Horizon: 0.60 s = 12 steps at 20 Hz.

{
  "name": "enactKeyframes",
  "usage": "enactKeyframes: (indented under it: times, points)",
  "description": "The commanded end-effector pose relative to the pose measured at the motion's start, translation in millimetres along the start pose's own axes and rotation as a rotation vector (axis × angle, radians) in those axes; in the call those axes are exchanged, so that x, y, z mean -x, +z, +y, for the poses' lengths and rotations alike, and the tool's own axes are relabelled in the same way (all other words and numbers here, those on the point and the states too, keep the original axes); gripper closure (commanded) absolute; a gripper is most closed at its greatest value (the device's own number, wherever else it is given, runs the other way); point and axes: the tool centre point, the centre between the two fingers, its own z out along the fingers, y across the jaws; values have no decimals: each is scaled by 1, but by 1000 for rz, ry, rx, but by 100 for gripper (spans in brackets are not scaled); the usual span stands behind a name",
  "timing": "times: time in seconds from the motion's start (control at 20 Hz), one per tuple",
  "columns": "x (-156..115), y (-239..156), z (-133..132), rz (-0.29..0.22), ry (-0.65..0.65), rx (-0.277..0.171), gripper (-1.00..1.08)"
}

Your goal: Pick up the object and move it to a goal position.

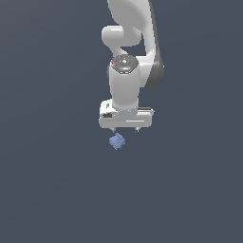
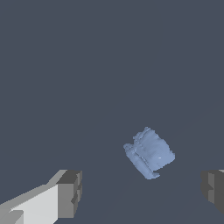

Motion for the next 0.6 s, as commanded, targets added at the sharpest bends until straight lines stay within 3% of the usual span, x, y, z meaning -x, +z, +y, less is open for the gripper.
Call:
enactKeyframes:
  times: [0.0,0.55]
  points:
    - [0,0,0,0,0,0,-92]
    - [1,-6,18,-9,-3,4,-92]
